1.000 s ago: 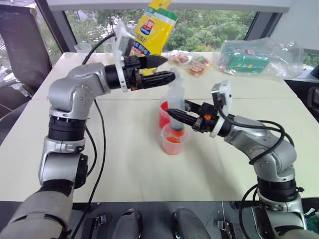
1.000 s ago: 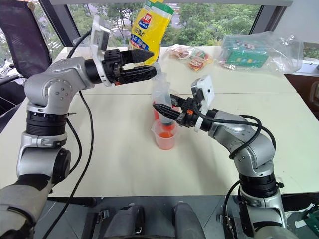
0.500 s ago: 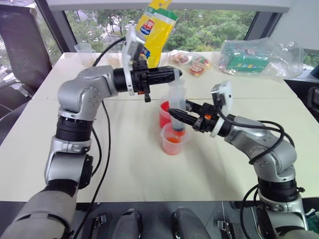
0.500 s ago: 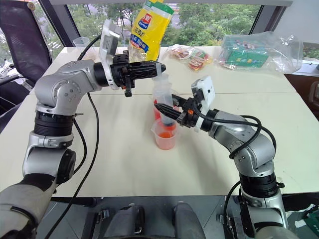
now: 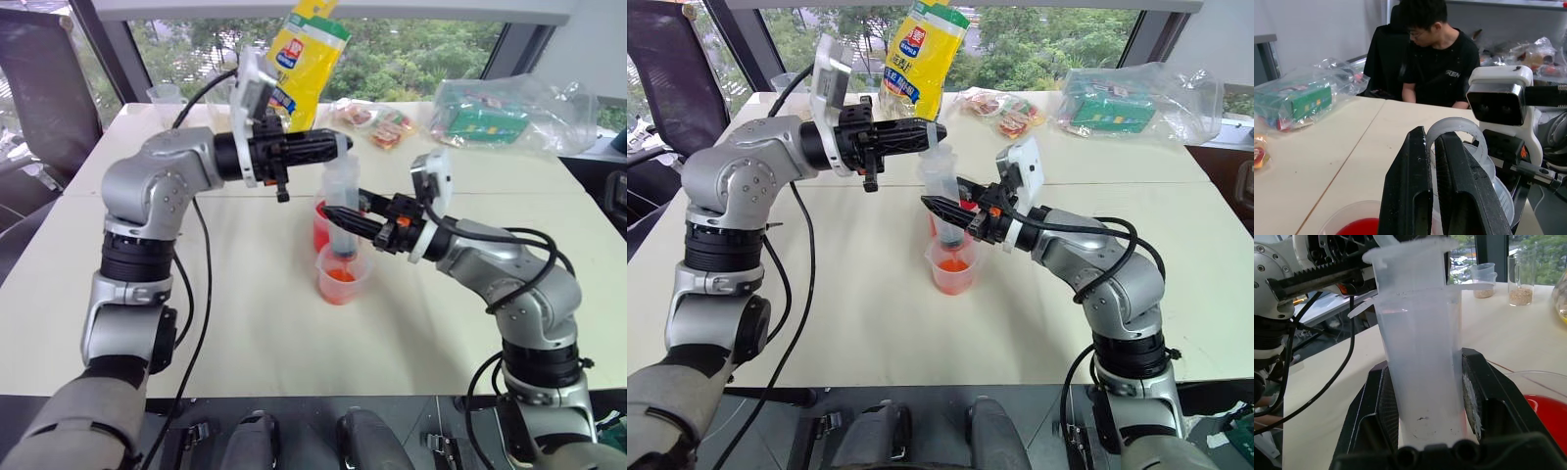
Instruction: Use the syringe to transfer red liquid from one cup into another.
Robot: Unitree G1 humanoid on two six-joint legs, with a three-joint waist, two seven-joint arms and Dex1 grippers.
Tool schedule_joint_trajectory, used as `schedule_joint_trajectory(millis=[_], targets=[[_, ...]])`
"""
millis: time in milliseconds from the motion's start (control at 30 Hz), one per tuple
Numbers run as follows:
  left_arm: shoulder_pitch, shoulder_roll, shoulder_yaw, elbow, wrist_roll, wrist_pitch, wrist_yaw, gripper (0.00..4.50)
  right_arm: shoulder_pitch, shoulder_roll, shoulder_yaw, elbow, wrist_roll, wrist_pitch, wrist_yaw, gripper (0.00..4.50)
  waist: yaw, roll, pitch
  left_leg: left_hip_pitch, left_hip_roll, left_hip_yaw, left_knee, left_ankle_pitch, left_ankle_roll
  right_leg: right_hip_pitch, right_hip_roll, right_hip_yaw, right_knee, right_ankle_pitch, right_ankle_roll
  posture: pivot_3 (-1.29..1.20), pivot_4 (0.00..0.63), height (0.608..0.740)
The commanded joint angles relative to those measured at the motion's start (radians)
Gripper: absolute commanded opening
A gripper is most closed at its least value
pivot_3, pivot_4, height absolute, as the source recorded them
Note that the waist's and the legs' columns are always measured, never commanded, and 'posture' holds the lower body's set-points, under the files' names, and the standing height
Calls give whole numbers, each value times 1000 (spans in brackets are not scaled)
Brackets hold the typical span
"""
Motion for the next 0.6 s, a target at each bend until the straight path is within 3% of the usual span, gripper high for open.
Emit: schedule_joint_trajectory(millis=[33,400,500,600], targets=[[26,-24,-83,-56,-3,27,-30,81,-87,22,-50,-34,44,-39,-11,1407,0,0,0,0,0,0,0,0,0,0,0,0,0,0,0,0,150,740],[35,-9,-77,-78,-10,51,-33,81,-90,25,-44,-23,50,-38,-18,1407,0,0,0,0,0,0,0,0,0,0,0,0,0,0,0,0,150,740],[14,2,-40,-61,-17,59,-16,973,-67,28,-28,-23,41,-41,-11,1407,0,0,0,0,0,0,0,0,0,0,0,0,0,0,0,0,150,740],[3,28,-12,-60,-21,65,-12,2294,-53,30,-20,-17,35,-44,-5,1407,-3,0,0,0,0,0,0,0,0,0,0,0,0,0,0,0,150,740]])
